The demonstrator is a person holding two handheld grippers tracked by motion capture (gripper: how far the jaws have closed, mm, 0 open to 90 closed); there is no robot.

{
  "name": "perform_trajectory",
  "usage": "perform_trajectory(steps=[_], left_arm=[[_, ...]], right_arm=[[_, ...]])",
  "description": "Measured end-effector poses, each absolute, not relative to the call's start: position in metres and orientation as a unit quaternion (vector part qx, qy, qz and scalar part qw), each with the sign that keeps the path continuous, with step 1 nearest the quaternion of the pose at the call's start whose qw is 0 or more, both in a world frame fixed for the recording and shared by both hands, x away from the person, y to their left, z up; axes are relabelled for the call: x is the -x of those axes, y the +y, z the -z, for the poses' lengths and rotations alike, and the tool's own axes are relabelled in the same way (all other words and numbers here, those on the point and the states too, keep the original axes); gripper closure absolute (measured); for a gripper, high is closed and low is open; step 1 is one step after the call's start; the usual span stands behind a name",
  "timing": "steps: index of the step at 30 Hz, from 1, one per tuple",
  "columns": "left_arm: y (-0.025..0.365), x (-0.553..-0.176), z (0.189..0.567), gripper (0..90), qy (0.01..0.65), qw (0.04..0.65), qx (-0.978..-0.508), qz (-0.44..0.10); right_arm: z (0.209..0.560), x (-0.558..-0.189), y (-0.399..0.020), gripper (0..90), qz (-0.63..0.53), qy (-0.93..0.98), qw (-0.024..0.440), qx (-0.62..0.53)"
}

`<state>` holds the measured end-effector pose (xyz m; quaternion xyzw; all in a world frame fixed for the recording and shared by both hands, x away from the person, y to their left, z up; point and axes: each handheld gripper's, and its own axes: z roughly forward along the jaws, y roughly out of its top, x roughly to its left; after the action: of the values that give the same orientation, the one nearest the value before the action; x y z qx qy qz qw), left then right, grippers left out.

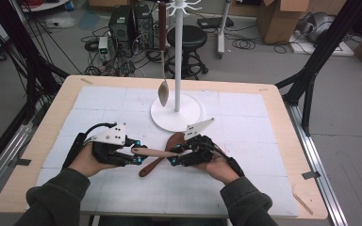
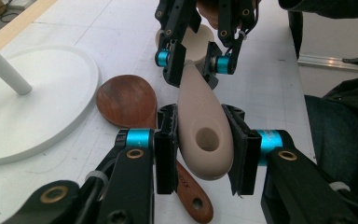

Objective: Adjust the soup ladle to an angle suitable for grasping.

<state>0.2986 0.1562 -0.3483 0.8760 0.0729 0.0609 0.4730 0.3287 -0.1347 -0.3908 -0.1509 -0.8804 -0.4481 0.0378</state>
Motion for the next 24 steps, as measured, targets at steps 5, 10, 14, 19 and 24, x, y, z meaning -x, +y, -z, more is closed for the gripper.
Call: perform_trajectory(steps=[5, 10, 14, 19, 24], left_arm=[[0.159, -0.300, 0.347, 64.2, 0.088, 0.479, -0.871, -0.066], [0.162, -0.302, 0.346, 56.4, 0.110, 0.481, -0.867, -0.071], [0.163, -0.303, 0.346, 54.0, 0.114, 0.477, -0.868, -0.077], [0.162, -0.304, 0.347, 53.0, 0.118, 0.477, -0.867, -0.077], [0.161, -0.304, 0.348, 53.0, 0.117, 0.475, -0.869, -0.075]], right_arm=[[0.389, -0.327, -0.135, 64.8, 0.449, -0.879, 0.036, 0.154], [0.385, -0.326, -0.137, 66.5, 0.454, -0.877, 0.032, 0.157], [0.381, -0.325, -0.140, 68.3, 0.463, -0.871, 0.028, 0.164], [0.376, -0.325, -0.145, 71.0, 0.475, -0.862, 0.023, 0.175], [0.370, -0.326, -0.149, 74.1, 0.488, -0.853, 0.019, 0.183]])
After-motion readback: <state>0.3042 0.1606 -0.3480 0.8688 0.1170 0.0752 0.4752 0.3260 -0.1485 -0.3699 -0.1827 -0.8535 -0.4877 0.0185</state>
